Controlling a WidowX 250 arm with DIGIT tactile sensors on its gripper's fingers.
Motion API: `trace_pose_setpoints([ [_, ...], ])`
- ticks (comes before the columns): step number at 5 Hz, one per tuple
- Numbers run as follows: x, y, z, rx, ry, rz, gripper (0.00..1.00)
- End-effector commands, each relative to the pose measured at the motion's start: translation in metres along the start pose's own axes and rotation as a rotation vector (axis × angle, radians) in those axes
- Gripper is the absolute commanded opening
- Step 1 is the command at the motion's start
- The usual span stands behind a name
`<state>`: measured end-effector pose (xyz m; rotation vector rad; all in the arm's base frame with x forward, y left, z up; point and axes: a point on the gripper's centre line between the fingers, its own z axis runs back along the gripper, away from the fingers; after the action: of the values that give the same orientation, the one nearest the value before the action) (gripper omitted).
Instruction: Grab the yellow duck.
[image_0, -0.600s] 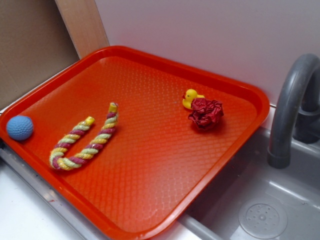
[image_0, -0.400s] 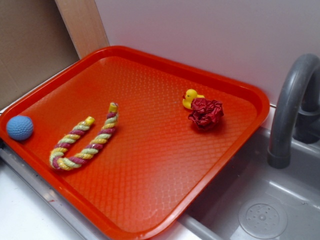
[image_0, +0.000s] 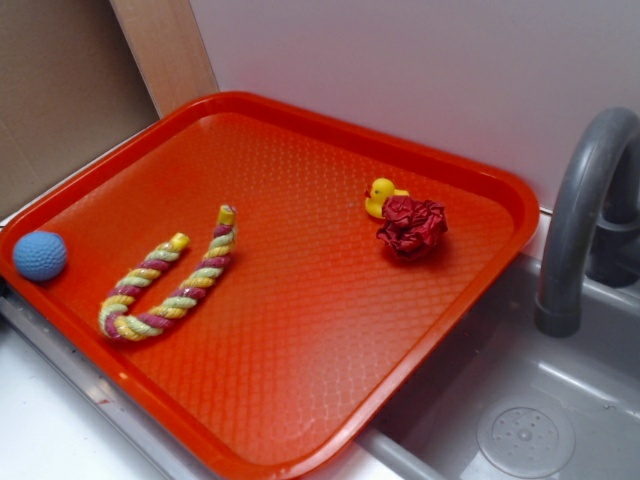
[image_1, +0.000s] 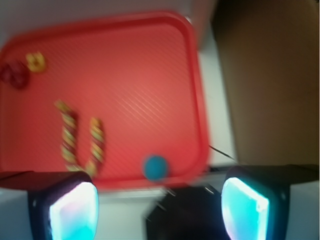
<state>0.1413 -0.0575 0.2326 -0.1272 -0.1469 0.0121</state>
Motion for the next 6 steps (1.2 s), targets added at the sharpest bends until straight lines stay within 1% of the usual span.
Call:
trace_pose_setpoints([
  [1, 0.032, -0.071, -0.026, -0.132, -0.102, 0.053, 1.0],
  [2, 0.057, -0.101, -0.046, -0.182, -0.085, 0.14, 1.0],
  [3, 0.085, -0.115, -0.066, -0.162, -0.09, 0.241, 1.0],
  [4, 0.109, -0.122, -0.087, -0.151, -0.085, 0.335, 1.0],
  [5, 0.129, -0.132, -0.111, -0.115, -0.084, 0.37, 1.0],
  [6, 0.144, -0.141, -0.138, -0.097, -0.079, 0.356, 1.0],
])
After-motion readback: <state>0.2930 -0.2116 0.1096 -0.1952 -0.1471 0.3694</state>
